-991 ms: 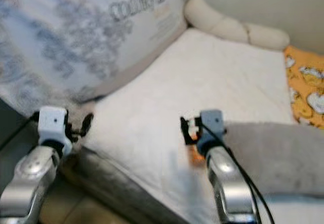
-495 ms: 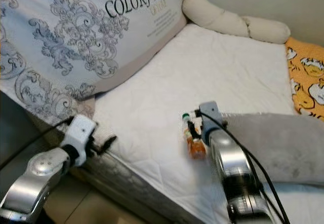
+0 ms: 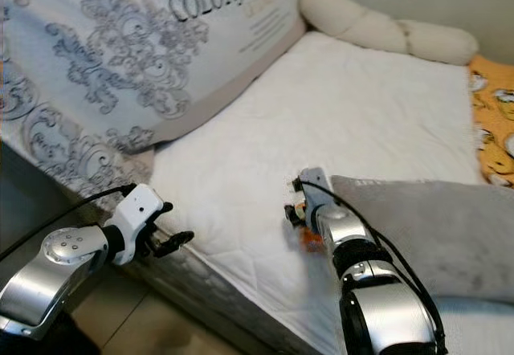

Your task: Clean up the room

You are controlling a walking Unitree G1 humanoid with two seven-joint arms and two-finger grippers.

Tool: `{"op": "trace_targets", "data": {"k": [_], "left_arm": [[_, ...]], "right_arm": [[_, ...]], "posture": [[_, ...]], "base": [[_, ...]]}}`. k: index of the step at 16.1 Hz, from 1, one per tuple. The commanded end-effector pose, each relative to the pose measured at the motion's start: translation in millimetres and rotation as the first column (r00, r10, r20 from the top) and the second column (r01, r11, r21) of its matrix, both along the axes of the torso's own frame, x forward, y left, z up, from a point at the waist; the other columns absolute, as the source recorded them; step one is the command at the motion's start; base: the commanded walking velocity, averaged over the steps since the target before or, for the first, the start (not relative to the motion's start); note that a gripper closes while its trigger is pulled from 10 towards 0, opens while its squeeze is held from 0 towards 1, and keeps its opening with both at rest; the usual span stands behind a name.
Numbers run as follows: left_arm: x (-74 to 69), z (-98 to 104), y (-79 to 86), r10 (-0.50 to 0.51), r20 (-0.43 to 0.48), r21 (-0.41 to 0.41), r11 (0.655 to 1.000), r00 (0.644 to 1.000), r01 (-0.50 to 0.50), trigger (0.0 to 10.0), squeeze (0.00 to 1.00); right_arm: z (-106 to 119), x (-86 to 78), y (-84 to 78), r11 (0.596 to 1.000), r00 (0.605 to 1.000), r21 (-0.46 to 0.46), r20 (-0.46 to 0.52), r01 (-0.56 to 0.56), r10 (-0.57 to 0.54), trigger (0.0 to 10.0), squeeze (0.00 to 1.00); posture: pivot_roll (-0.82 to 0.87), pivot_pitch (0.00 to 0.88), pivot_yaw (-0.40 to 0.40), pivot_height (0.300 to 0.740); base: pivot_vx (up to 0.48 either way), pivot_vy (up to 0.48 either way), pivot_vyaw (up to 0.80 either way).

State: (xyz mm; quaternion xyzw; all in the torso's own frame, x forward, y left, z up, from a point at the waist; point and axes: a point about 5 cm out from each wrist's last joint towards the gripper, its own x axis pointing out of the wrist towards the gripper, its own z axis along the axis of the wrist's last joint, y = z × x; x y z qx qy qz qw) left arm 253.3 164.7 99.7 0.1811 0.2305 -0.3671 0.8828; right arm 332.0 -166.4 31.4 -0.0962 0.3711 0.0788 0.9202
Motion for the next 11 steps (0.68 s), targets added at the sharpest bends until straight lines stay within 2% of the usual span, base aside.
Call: {"op": "trace_targets", "data": {"k": [1, 2, 4, 5, 9, 10, 11], "left_arm": [[-5.0, 2.4, -3.5, -0.030, -0.014, -0.004, 1.000, 0.999, 0.030, 10.0, 0.00], [-9.2, 3.6, -3.9, -0.045, -0.025, -0.006, 0.999, 0.999, 0.045, 10.0, 0.00], [-18.5, 8.5, -5.4, -0.081, -0.039, -0.017, 0.997, 0.996, 0.081, 10.0, 0.00], [-21.6, 10.3, -5.9, -0.086, -0.041, -0.021, 0.996, 0.995, 0.085, 10.0, 0.00], [-33.2, 8.1, -7.7, -0.113, -0.091, -0.013, 0.994, 0.989, 0.113, 10.0, 0.00], [-35.0, 8.8, -8.7, -0.114, -0.093, -0.013, 0.993, 0.989, 0.114, 10.0, 0.00], [-35.6, 9.5, -8.8, -0.113, -0.096, -0.015, 0.994, 0.989, 0.112, 10.0, 0.00]], "right_arm": [[1.8, 2.1, -0.8, 1.000, 1.000, 0.015, 0.013, 0.013, -0.014, 10.0, 0.08], [-2.5, -1.2, -1.3, 0.999, 1.000, 0.024, -0.008, 0.026, -0.025, 10.0, 0.00], [-9.3, -6.3, -9.0, 0.997, 0.999, -0.058, -0.017, 0.041, -0.042, 10.0, 0.00], [-10.2, -7.1, -11.2, 0.996, 0.998, -0.064, -0.013, 0.061, -0.062, 10.0, 0.00], [-23.9, -18.9, -7.9, 0.995, 0.992, -0.001, -0.074, 0.103, -0.103, 10.0, 0.00], [-28.2, -22.9, -5.0, 0.988, 0.985, 0.063, -0.106, 0.143, -0.136, 2.8, 0.00], [-29.4, -24.1, -5.0, 0.983, 0.981, 0.082, -0.115, 0.165, -0.155, 2.8, 0.00]], "posture": [[0.15, 0.000, -0.029, 0.740], [0.15, 0.000, -0.027, 0.740], [0.17, 0.000, -0.024, 0.740], [0.18, 0.021, -0.023, 0.740], [0.19, 0.056, -0.020, 0.740], [0.19, 0.058, -0.022, 0.740], [0.19, 0.059, -0.022, 0.740]], "base": [[0.000, 0.000, 0.00], [0.000, 0.000, 0.00], [0.000, 0.000, 0.00], [0.000, 0.000, 0.00], [0.000, 0.000, 0.00], [0.000, 0.000, 0.00], [0.000, 0.000, 0.00]]}}
